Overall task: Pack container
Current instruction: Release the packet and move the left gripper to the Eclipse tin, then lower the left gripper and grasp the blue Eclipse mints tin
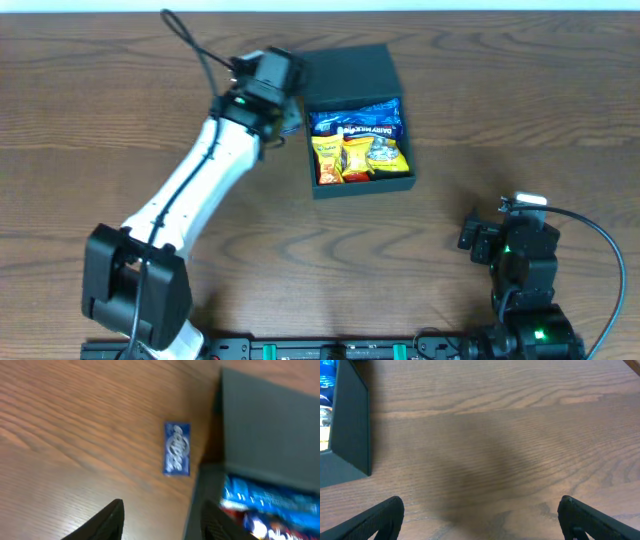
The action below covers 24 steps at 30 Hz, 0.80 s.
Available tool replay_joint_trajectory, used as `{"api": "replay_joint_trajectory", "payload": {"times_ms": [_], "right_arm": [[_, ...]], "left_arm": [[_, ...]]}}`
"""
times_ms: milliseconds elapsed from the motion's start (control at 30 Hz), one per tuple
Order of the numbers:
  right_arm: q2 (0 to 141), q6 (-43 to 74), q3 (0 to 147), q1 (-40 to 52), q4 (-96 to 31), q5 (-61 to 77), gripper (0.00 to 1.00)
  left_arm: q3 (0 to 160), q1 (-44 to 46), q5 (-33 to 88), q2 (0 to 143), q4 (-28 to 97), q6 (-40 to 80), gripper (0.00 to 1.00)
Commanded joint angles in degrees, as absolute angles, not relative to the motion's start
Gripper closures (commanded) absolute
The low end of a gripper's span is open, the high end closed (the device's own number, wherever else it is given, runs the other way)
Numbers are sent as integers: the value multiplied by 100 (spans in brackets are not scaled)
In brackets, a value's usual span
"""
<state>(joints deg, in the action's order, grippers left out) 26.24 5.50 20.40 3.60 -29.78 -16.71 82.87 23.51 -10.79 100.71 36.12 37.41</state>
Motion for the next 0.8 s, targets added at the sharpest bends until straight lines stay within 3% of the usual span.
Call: {"api": "replay_joint_trajectory", "payload": {"times_ms": [0, 300, 467, 767], "right_arm": [[2615, 620, 2018, 336, -2982, -1712, 1], [2617, 620, 2018, 336, -2982, -1710, 1], [2615, 620, 2018, 336, -2982, -1712, 1], [2615, 620, 2018, 336, -2982, -1712, 1]], "left_arm": [[8353, 2110, -762, 10132, 3553, 3564, 51], [9188, 2040, -440, 11115, 3747, 3295, 51], [9448, 2027, -438, 11629, 3883, 3223, 46], [9448, 2027, 113, 12283, 3474, 2995, 20]]}}
